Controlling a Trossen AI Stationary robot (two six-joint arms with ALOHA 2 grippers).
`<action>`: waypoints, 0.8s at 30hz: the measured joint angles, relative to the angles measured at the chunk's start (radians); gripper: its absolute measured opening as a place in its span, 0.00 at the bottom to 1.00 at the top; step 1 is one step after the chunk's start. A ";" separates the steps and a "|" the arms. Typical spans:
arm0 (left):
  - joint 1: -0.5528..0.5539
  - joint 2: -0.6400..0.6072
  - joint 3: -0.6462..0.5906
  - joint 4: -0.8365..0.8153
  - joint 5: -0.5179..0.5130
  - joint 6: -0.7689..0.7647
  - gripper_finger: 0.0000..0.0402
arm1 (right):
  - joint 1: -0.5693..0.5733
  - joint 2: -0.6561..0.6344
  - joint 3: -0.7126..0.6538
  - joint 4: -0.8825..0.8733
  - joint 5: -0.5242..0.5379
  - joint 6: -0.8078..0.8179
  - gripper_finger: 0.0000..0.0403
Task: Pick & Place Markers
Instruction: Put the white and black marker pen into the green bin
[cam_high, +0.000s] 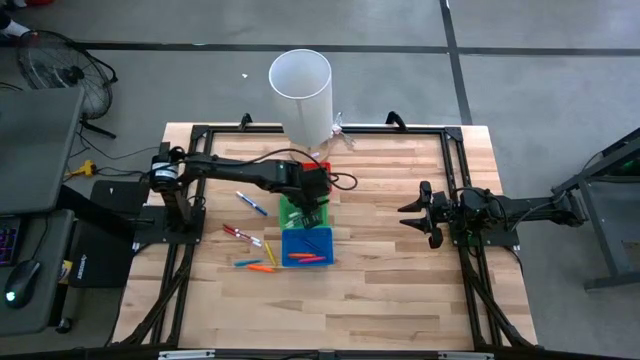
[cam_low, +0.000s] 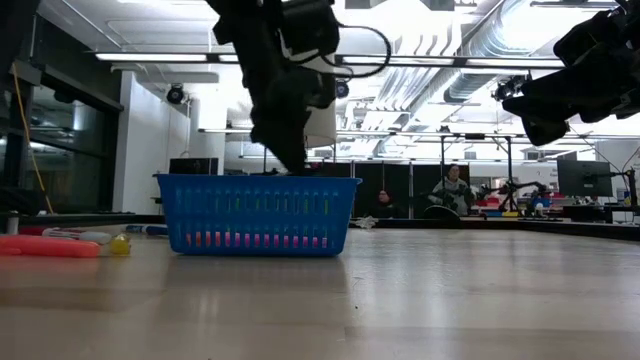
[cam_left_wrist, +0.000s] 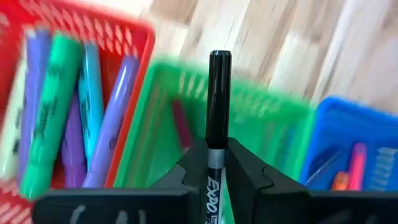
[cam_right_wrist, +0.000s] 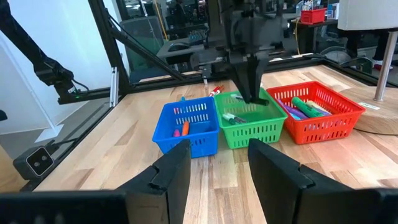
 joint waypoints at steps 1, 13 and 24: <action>0.000 0.007 0.001 0.009 -0.005 0.000 0.09 | 0.000 0.000 0.000 0.000 0.000 0.000 0.37; 0.000 0.017 -0.001 -0.022 0.005 -0.006 0.13 | 0.000 0.000 0.000 -0.001 0.000 -0.001 0.37; 0.000 0.017 -0.002 -0.066 0.008 -0.029 0.14 | 0.000 0.000 0.000 -0.001 0.000 0.000 0.37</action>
